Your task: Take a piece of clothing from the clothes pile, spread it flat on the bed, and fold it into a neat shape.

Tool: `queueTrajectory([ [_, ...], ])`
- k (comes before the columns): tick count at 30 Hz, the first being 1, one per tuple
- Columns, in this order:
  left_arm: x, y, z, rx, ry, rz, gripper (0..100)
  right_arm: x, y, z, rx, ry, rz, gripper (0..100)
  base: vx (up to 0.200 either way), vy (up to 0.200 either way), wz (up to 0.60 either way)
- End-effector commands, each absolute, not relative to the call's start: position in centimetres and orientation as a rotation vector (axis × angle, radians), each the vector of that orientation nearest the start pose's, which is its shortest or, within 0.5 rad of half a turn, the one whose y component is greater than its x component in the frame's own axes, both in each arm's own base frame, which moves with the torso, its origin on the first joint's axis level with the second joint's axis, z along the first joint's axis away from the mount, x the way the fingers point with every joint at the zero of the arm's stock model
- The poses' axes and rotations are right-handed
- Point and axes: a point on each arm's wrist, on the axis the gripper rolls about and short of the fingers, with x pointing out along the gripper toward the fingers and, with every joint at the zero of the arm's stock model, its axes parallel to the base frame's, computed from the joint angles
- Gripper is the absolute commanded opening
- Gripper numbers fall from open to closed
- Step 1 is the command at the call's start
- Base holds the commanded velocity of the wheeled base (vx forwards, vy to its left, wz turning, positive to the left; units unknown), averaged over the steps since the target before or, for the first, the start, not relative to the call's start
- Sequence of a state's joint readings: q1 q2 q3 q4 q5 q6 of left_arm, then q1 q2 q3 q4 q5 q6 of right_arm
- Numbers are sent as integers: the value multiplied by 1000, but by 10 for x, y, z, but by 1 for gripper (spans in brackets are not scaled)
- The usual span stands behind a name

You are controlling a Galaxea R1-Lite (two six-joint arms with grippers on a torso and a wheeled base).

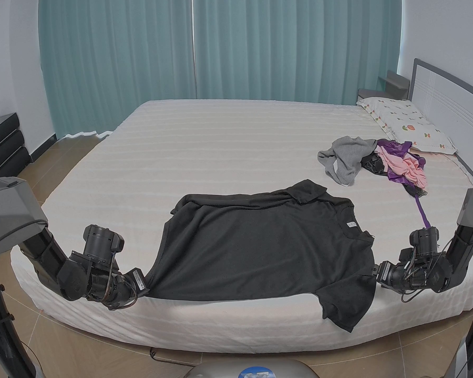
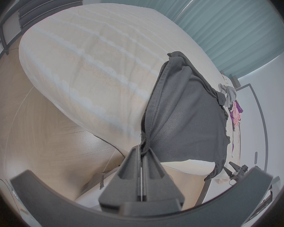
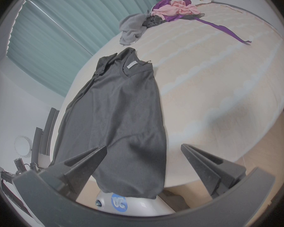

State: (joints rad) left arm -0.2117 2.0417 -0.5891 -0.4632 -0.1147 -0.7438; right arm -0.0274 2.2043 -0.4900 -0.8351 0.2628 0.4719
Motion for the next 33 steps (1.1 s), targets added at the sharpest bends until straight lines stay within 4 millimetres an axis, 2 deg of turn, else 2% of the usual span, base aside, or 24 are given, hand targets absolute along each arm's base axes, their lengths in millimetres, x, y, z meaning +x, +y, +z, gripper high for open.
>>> queueTrajectory([
  [1,281,-63,14,-624,1062,87,0,298,-2,-36,587,922,7,100,0,0,0],
  [6,282,-63,13,-624,1064,88,0,301,0,-39,585,912,18,100,0,0,0],
  [7,283,-63,12,-622,1067,88,0,302,1,-47,576,918,22,0,0,0,0],
  [13,283,-63,10,-623,1070,93,0,301,1,-48,570,891,23,0,0,0,0],
  [19,284,-63,10,-619,1069,92,0,295,-9,-36,581,862,-1,0,0,0,0],
  [21,282,-61,9,-603,1074,88,0,286,-15,-30,577,862,-11,0,0,0,0],
  [27,279,-61,8,-581,1097,86,0,275,-30,-29,552,868,-42,0,0,0,0],
  [33,273,-60,7,-532,1145,80,0,259,-29,-30,519,904,-4,0,0,0,0],
])
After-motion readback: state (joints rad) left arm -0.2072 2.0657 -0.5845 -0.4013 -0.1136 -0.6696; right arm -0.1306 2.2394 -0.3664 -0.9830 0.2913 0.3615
